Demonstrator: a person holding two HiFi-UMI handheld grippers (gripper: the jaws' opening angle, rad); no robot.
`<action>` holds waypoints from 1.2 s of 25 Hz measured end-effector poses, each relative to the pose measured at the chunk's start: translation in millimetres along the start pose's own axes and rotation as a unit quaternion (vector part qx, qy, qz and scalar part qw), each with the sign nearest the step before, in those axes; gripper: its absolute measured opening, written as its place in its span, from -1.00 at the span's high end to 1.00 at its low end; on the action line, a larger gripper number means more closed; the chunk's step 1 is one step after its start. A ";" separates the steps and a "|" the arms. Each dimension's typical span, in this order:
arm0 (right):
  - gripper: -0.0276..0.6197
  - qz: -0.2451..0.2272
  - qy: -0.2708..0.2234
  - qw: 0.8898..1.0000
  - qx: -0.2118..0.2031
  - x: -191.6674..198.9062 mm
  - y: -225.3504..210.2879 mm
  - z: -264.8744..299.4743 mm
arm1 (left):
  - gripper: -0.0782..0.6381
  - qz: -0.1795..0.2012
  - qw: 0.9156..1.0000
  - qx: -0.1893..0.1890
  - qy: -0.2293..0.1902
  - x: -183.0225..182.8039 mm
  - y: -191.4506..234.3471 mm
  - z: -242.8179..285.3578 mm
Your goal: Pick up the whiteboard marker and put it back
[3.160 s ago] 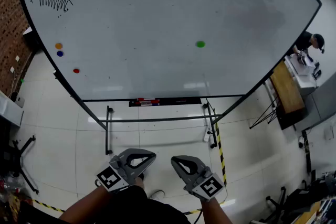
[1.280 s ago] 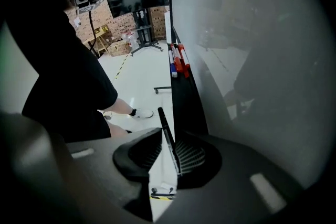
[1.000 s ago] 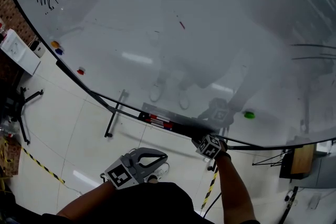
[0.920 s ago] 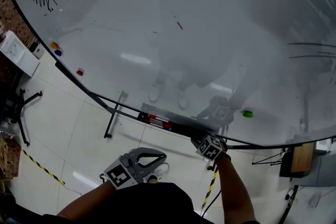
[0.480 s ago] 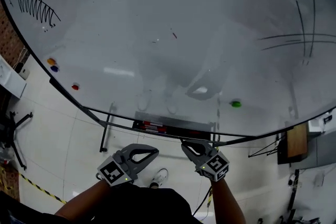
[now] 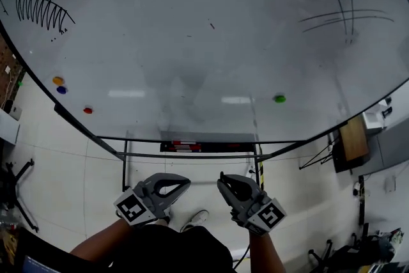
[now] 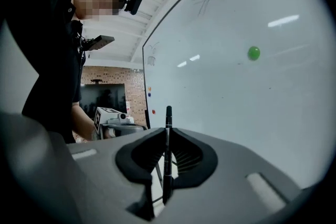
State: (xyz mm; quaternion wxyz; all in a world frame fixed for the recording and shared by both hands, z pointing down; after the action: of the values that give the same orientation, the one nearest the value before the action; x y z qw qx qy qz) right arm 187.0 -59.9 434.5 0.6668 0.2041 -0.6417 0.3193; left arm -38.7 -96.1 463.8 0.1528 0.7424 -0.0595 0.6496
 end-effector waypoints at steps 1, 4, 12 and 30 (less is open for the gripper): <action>0.80 -0.005 -0.005 1.000 0.004 0.3 7.7 -3.3 | 0.78 0.003 1.000 0.000 -0.001 -1.4 -4.8 -3.3; 0.80 -0.019 -0.015 1.000 0.012 4.5 33.6 -16.9 | 0.78 0.018 1.000 0.001 0.004 -1.7 -27.5 -12.0; 0.80 -0.015 -0.051 0.999 0.012 14.5 105.5 -76.1 | 0.78 0.022 0.999 -0.038 -0.001 -6.5 -108.6 -40.9; 0.80 -0.043 -0.083 0.995 0.025 -5.8 178.9 -46.1 | 0.78 0.046 0.998 -0.039 -0.008 -41.5 -122.7 -108.1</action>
State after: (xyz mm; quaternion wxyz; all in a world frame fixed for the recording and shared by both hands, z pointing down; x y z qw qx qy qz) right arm 97.6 98.1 399.9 0.6194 0.2742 -0.6768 0.2881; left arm -112.0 48.3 416.4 0.1511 0.7374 -0.1199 0.6474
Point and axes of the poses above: the fingertips, and each gripper's own axes: z forward along the fingers, y to its left, x out of its underside, the point moved 9 cm from there along -z, backward along the fingers, and after that the axes turned 2 degrees about -y, right-handed, at the moved point
